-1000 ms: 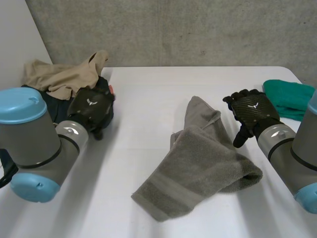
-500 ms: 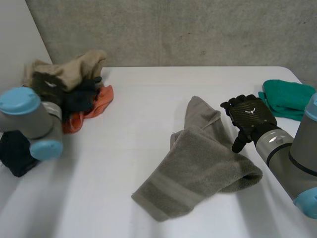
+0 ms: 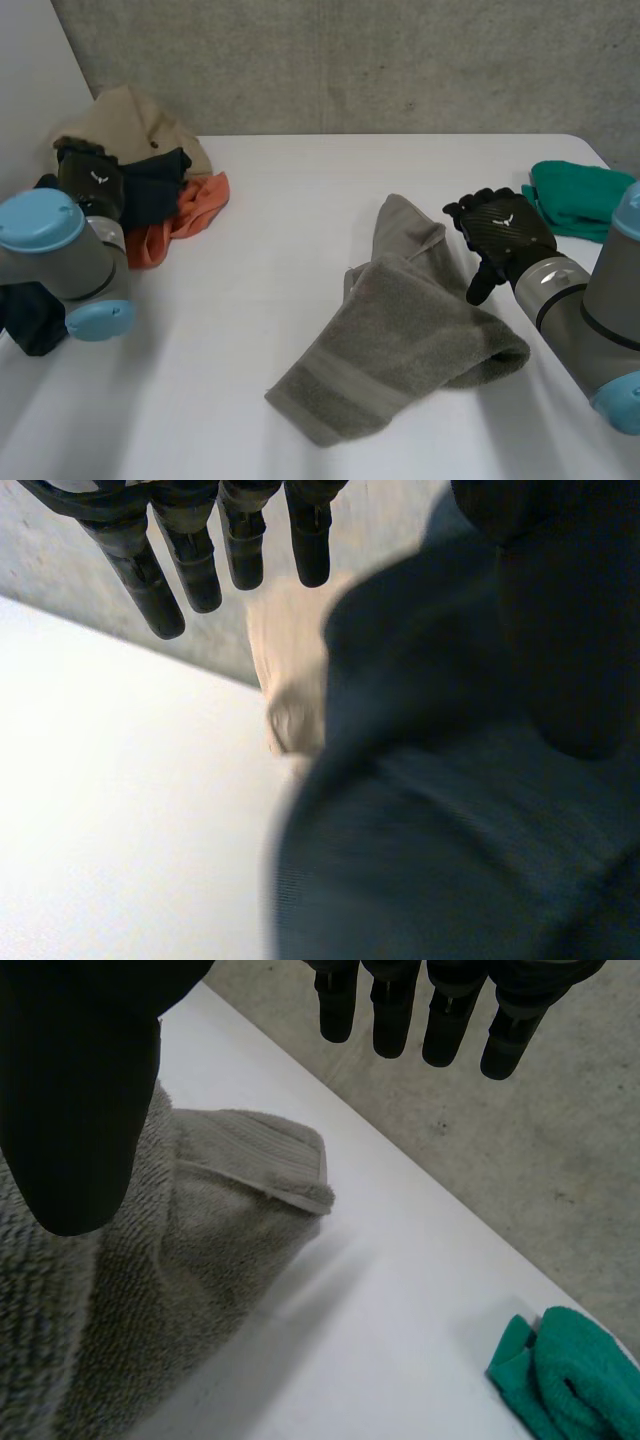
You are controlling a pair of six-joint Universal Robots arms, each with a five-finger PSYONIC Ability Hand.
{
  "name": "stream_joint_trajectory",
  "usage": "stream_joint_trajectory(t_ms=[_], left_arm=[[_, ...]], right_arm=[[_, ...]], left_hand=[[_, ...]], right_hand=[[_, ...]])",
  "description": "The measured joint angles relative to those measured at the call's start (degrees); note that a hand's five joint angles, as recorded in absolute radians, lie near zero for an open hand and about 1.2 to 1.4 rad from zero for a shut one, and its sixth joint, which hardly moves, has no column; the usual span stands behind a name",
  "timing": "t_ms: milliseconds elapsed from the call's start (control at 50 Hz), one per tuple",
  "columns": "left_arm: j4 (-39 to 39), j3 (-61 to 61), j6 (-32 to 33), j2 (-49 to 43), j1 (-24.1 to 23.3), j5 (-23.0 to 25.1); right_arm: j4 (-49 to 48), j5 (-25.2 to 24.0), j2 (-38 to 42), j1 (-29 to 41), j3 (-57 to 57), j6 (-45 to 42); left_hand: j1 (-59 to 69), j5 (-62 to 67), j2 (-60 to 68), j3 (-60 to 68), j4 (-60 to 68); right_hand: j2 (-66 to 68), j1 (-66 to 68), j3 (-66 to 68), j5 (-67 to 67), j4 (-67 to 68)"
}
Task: Fold the laundry.
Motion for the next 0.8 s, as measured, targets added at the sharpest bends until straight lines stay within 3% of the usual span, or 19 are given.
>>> stream_joint_trajectory(t_ms=[60, 240, 360, 460, 660, 800], left_arm=[[-1.2, -1.2, -1.3, 2.4, -1.1, 0.0], [-16.2, -8.8, -16.1, 17.9, -14.2, 2.1], [-24.8, -11.4, -26.9, 19.9, -25.1, 5.8], [-28.1, -11.8, -33.5, 17.7, -30.7, 6.4], [-30.3, -11.3, -48.5, 13.0, -35.1, -1.1], [-33.3, -10.0, -56.3, 10.7, -35.7, -3.9]], right_arm=[[0.2, -0.3, -0.3, -0.1, -0.3, -0.1], [12.5, -6.3, -4.3, -1.7, -6.1, -8.0], [25.7, -10.2, -4.8, -4.9, -9.6, -17.5], [28.7, -13.9, -4.5, -6.4, -9.4, -22.9], [23.3, -23.7, 3.1, -6.3, -14.2, -24.8], [28.8, -29.5, 14.4, -6.1, -27.2, -24.4]], left_hand=[[0.0, 0.0, 0.0, 0.0, 0.0], [0.0, 0.0, 0.0, 0.0, 0.0], [0.0, 0.0, 0.0, 0.0, 0.0], [0.0, 0.0, 0.0, 0.0, 0.0], [0.0, 0.2, 0.2, 0.1, 0.2], [0.0, 0.2, 0.2, 0.1, 0.2]], right_hand=[[0.0, 0.0, 0.0, 0.0, 0.0], [0.0, 0.0, 0.0, 0.0, 0.0], [0.0, 0.0, 0.0, 0.0, 0.0], [0.0, 0.0, 0.0, 0.0, 0.0], [0.0, 0.0, 0.0, 0.0, 0.0], [0.0, 0.0, 0.0, 0.0, 0.0]])
